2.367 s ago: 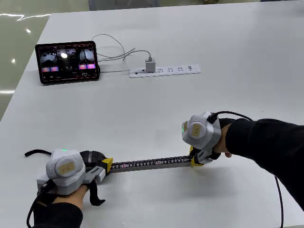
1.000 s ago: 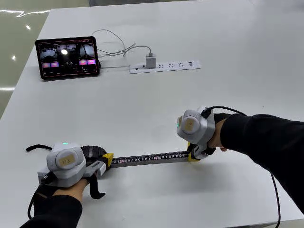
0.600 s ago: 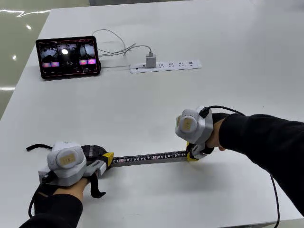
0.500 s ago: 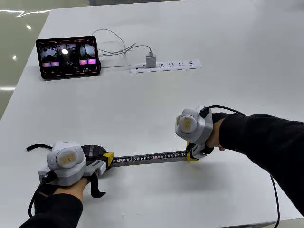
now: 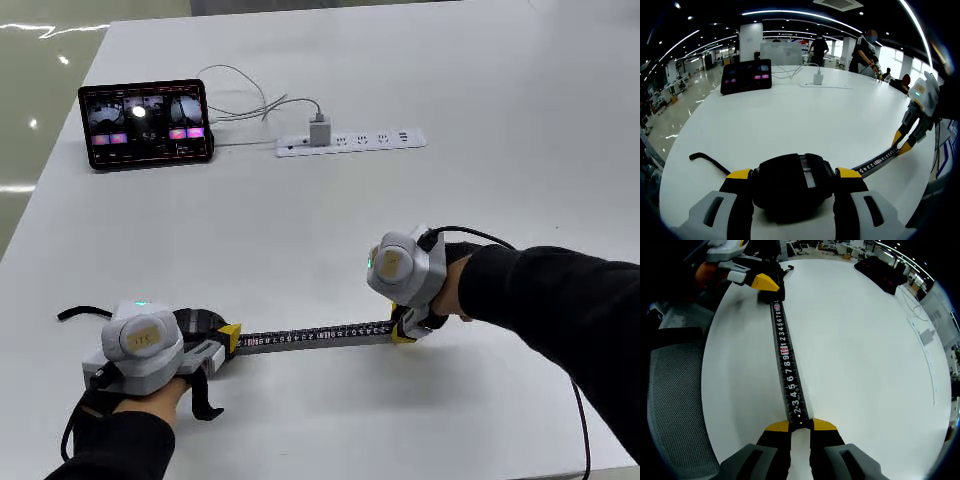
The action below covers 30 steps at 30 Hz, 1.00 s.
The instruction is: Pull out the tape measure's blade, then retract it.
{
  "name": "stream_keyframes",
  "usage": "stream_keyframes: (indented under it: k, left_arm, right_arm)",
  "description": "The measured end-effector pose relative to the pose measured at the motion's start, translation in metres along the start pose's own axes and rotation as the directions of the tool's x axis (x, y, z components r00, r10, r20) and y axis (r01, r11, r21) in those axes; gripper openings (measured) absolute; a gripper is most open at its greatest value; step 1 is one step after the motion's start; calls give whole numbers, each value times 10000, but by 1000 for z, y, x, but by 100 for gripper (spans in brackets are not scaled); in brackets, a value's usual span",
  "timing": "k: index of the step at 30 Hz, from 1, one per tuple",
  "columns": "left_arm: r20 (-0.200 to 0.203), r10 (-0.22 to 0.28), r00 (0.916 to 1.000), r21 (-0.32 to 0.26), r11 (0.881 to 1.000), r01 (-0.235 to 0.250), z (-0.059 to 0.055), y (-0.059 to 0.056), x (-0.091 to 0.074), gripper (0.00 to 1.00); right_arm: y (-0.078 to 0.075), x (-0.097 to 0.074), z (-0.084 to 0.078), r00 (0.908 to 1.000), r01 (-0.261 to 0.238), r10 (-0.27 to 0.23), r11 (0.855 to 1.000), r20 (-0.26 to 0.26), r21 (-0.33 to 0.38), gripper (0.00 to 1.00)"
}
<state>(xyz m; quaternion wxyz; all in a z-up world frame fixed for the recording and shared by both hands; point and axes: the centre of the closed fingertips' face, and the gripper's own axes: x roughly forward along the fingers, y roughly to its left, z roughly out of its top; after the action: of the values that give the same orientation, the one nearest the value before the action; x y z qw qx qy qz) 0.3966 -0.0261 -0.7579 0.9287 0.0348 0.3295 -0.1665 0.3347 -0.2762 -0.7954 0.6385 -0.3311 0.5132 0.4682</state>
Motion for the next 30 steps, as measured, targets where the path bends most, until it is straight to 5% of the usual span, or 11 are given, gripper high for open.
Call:
stream_keyframes:
  k: [30]
  left_arm:
    - [-54, -14, 10000, -28, 10000, 13, 0, 1, 2, 60]
  right_arm:
    - [2, 3, 9, 9999, -80, 85, 9989, 94, -461, 9]
